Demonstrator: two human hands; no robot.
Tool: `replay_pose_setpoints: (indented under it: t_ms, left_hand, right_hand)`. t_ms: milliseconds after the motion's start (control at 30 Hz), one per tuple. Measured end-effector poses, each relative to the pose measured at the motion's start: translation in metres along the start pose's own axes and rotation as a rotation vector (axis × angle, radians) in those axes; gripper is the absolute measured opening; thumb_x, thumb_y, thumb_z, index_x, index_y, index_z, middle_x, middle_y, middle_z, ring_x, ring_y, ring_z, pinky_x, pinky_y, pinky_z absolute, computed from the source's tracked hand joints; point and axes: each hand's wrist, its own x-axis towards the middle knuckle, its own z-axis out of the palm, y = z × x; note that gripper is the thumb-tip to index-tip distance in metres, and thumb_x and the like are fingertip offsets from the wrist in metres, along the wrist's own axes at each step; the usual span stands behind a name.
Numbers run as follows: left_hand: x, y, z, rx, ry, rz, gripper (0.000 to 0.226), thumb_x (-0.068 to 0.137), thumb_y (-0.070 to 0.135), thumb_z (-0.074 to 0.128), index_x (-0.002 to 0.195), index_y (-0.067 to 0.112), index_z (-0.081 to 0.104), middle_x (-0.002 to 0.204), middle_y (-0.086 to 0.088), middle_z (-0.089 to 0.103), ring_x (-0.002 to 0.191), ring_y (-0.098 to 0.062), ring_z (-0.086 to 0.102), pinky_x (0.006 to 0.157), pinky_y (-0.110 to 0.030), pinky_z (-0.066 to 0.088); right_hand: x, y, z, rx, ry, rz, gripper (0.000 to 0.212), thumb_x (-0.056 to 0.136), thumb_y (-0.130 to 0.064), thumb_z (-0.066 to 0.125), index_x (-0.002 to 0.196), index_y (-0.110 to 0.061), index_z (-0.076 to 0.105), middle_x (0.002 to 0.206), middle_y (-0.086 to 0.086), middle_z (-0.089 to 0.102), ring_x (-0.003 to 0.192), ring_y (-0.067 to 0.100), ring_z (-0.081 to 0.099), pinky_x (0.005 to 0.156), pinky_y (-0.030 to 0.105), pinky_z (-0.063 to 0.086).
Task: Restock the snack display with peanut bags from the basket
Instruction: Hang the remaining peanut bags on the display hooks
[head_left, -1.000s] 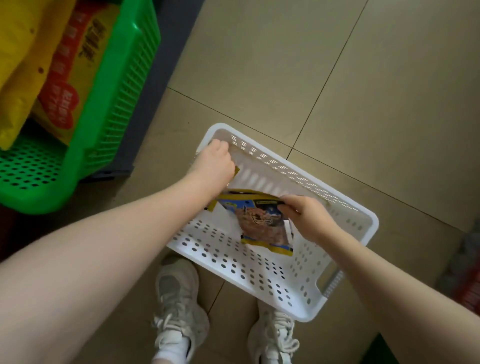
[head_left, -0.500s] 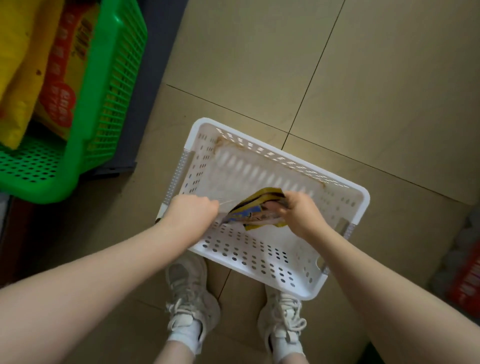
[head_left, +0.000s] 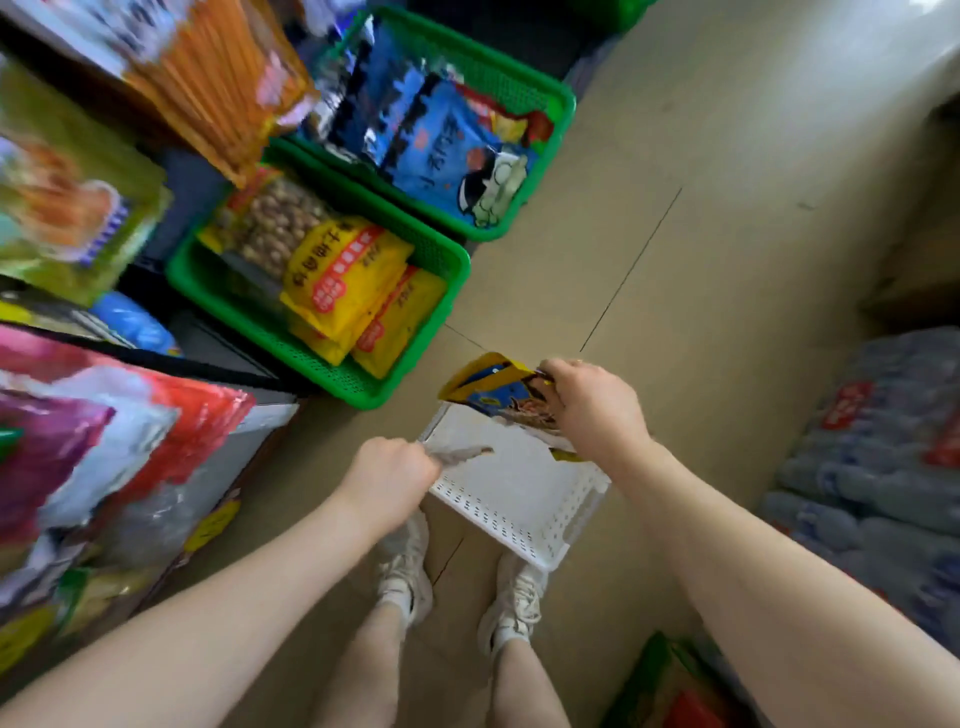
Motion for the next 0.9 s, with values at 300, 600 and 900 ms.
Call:
replay_pose_setpoints:
  t_ms: [300,600,900]
  left_hand:
    - [-0.163,-0.007,-0.176,0.026,0.375,-0.093,0.031,0.053,0.036,0.081,0.072,0.024,0.06,0.049,0.001,0.061,0.04,-0.02,0.062,0.03,-0.021,0.041]
    - [-0.346,-0.015,-0.291,0.261,0.609,-0.471,0.031,0.054,0.025,0.082,0.076,0.022,0.06,0.049,-0.001,0.058,0.041,-0.024,0.06,0.03,-0.027,0.041]
    - [-0.56,-0.044,-0.336,0.437,0.775,-0.825,0.038,0.056,0.016,0.088,0.082,0.014,0.06,0.055,-0.005,0.062,0.035,-0.026,0.053,0.037,-0.015,0.001]
  right_hand:
    - [-0.073,-0.142,-0.213,0.053,0.152,-0.316,0.027,0.094,-0.031,0.047,0.103,-0.008,0.06,0.106,0.015,0.066,0.101,0.035,0.059,0.076,0.038,0.046]
    - [-0.133,-0.337,-0.3,-0.042,0.238,-0.843,0.026,0.096,-0.031,0.043,0.101,-0.009,0.057,0.095,0.016,0.065,0.09,0.035,0.059,0.062,0.038,0.04]
    - [-0.214,-0.533,-0.321,0.198,0.413,-1.123,0.03,0.095,-0.026,0.046,0.116,-0.007,0.057,0.077,0.019,0.063,0.065,0.03,0.052,0.055,0.034,0.032]
